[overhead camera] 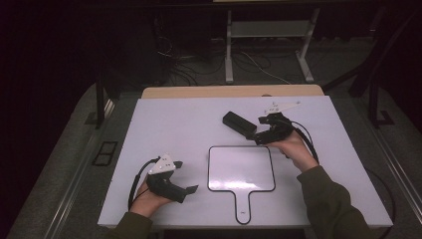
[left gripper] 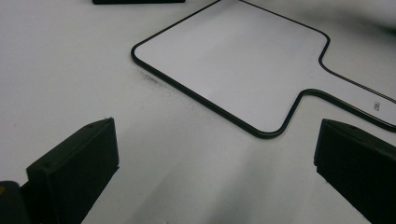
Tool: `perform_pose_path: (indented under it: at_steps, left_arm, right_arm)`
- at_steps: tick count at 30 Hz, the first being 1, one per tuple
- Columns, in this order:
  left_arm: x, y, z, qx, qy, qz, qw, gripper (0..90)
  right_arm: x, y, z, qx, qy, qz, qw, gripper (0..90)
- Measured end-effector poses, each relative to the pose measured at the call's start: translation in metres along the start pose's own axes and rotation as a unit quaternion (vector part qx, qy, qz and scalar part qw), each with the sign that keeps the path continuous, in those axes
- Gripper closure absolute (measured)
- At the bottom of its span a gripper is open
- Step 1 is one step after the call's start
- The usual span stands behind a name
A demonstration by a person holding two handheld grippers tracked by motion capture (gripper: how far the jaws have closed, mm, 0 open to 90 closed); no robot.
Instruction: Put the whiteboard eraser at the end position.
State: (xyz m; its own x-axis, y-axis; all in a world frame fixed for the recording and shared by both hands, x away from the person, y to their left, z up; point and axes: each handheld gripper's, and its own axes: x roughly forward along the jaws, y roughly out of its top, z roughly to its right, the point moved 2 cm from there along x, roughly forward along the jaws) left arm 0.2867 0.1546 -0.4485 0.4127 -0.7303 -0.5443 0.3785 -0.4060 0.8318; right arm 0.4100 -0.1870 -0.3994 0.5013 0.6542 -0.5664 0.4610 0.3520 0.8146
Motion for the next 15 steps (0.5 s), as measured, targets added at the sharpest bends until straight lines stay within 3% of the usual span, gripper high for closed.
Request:
perform_pose_path:
  at_steps: [9, 12, 15]
  left_arm:
    - [0.002, 0.001, 0.004, 0.006, -0.003, 0.000, 1.0000, 0.0]
    - [0.002, 0.001, 0.005, 0.007, -0.003, -0.002, 1.0000, 0.0]
    - [0.001, 0.001, 0.004, 0.006, -0.003, -0.002, 1.0000, 0.0]
  right_arm:
    - [-0.012, -0.015, -0.011, -0.016, -0.032, 0.007, 0.9993, 9.8]
    - [-0.015, -0.020, -0.013, -0.010, -0.025, 0.009, 0.9996, 9.8]
    - [-0.018, -0.025, -0.017, -0.019, -0.030, 0.007, 0.9993, 9.8]
